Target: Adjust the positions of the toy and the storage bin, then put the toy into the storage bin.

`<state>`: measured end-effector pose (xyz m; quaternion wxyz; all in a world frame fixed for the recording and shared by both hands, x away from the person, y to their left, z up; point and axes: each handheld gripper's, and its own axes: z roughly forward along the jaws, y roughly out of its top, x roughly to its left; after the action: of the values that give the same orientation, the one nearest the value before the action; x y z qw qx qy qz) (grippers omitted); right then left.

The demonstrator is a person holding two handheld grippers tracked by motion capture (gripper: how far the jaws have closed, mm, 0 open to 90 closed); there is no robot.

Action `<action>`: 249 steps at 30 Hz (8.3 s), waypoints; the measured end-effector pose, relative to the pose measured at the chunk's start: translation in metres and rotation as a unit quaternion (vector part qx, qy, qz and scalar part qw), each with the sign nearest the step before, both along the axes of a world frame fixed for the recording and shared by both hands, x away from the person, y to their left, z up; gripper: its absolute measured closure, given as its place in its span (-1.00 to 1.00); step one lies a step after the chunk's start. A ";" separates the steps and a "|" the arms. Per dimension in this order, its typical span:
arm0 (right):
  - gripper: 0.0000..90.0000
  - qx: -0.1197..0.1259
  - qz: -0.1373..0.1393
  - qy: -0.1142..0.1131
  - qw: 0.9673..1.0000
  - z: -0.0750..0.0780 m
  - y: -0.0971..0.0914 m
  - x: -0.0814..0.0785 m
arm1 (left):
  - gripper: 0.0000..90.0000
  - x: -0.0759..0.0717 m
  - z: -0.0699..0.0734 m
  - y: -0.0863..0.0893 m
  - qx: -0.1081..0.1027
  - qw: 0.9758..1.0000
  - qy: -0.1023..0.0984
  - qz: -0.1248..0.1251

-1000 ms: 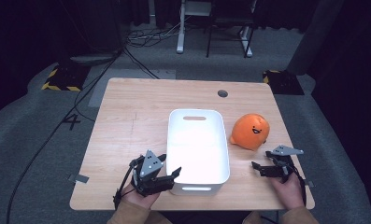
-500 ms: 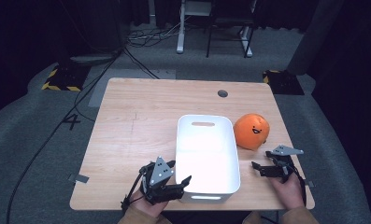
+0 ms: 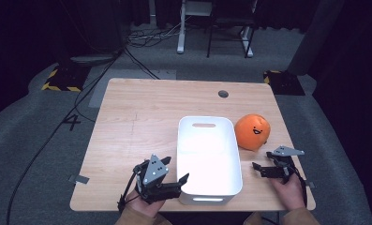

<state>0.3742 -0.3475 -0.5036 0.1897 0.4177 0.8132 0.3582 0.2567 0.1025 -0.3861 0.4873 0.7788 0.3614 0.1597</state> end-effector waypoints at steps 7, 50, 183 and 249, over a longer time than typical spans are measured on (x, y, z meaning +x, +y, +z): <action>-0.65 0.000 -0.001 0.000 1.000 0.000 0.000 0.000 | -0.40 0.013 0.004 0.022 -0.003 1.000 -0.012 0.011; 0.08 0.058 -0.009 -0.041 0.997 0.057 -0.016 -0.008 | -0.33 0.119 -0.102 0.092 0.094 0.988 0.093 0.077; 0.80 0.150 0.128 -0.140 0.970 0.253 0.038 0.014 | -0.44 0.126 -0.115 0.079 0.126 0.984 0.092 0.085; 0.79 0.076 0.246 -0.007 0.966 0.179 0.201 0.055 | -0.45 0.126 -0.115 0.079 0.126 0.984 0.094 0.086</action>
<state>0.4292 -0.1470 -0.3241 0.0696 0.2158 0.8597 0.4578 0.3825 0.1817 -0.5015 0.3339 0.8115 0.4478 0.1715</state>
